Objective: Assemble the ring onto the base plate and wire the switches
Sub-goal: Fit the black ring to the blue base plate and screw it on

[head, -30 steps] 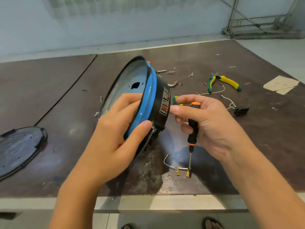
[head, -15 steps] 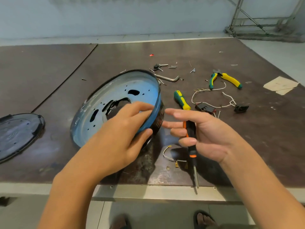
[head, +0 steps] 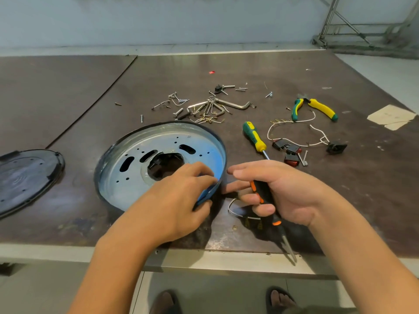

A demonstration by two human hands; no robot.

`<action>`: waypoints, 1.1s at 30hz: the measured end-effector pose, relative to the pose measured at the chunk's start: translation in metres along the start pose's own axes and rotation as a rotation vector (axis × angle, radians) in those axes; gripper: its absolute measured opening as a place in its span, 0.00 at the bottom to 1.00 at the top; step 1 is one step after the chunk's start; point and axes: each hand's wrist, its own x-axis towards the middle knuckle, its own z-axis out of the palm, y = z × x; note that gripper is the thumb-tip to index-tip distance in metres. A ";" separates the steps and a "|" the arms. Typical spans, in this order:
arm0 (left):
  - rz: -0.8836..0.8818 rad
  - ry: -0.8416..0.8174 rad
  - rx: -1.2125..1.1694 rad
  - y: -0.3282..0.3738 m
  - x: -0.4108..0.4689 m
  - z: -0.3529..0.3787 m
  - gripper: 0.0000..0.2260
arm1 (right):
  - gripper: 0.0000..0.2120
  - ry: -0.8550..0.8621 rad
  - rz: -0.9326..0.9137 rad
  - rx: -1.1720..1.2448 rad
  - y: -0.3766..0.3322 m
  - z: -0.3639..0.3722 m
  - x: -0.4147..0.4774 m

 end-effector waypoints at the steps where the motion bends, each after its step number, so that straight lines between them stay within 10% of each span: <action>1: -0.011 -0.004 -0.007 0.000 0.000 0.001 0.20 | 0.15 0.027 -0.027 -0.103 -0.002 -0.002 -0.002; 8: -0.028 -0.007 -0.041 -0.002 0.003 0.003 0.21 | 0.17 0.250 -0.036 -1.393 0.006 0.008 -0.005; 17: -0.022 -0.019 -0.063 -0.004 0.004 0.002 0.21 | 0.05 0.263 -0.181 -1.355 -0.005 -0.008 0.005; 23: -0.014 -0.037 -0.070 -0.006 0.003 0.002 0.22 | 0.09 0.893 -0.688 -0.929 -0.037 -0.041 0.027; 33: 0.032 -0.051 -0.078 -0.007 0.001 -0.001 0.21 | 0.01 1.002 -0.194 -1.158 -0.032 -0.118 0.029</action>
